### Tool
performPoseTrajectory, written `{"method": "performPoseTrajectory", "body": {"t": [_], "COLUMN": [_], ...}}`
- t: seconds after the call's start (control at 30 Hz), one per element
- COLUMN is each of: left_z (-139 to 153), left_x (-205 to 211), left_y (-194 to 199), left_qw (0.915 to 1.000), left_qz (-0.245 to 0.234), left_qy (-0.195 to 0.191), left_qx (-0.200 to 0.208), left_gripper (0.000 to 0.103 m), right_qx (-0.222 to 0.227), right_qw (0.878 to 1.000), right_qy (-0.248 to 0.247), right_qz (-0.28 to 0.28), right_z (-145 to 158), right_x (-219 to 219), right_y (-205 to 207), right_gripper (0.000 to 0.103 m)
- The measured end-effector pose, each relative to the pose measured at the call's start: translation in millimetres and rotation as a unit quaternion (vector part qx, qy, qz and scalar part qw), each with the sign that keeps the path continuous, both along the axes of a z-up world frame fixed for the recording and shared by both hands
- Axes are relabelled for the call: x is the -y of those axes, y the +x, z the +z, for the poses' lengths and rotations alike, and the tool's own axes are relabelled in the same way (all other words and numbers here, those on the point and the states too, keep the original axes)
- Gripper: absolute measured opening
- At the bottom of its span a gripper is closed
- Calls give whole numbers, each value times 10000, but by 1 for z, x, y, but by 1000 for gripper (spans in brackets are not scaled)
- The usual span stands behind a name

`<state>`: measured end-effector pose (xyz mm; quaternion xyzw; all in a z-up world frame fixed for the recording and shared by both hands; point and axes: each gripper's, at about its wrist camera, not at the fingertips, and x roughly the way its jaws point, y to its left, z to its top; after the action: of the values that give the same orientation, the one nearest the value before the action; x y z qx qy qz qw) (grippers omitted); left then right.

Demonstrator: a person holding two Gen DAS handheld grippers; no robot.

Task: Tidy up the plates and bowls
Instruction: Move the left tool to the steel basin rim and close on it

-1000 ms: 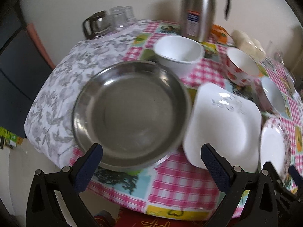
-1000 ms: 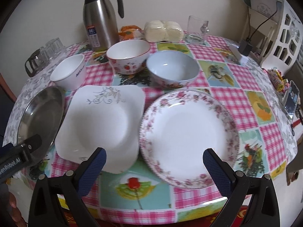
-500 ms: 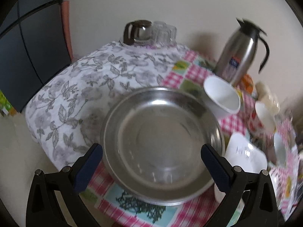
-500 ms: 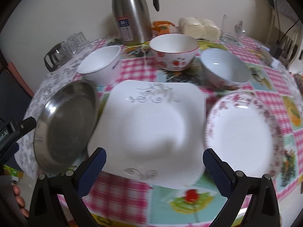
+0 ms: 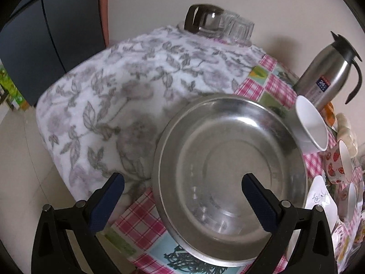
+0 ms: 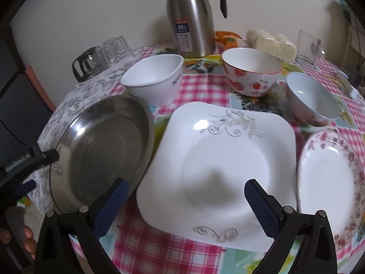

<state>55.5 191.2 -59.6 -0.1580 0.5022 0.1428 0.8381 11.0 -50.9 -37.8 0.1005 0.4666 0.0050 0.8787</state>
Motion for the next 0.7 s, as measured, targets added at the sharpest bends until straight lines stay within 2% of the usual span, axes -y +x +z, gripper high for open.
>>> {"method": "performPoseTrajectory", "body": {"t": [0.03,0.1,0.13,0.33,0.4,0.5,0.67,0.7], "left_z": [-4,-11,-14,-24,-28,-35,-40,-40], "left_x": [0,0,1,-4,-5,-9,-14,-14], "left_y": [2,7,8,15,18,22,24,25], "left_qw": [10000,9997,9996,9991,9989,9981,9978,9979], "left_qz": [-3,-13,-14,77,80,155,304,321], "left_qy": [-29,11,17,-44,-118,-184,-175,-131], "left_qx": [-59,-226,-293,-409,-456,-559,-555,-556], "left_gripper": [100,85,82,78,67,57,53,50], "right_qx": [28,93,127,400,473,570,608,592], "right_qw": [10000,9999,9999,9991,9988,9981,9977,9978], "right_qy": [12,41,54,111,57,1,-68,-70], "right_qz": [22,35,29,65,132,220,295,302], "right_z": [0,1,2,9,11,11,10,9], "right_x": [-1,0,0,-1,-5,-10,-17,-18], "right_y": [2,5,7,15,18,23,29,30], "right_gripper": [103,103,103,103,103,102,94,93]}}
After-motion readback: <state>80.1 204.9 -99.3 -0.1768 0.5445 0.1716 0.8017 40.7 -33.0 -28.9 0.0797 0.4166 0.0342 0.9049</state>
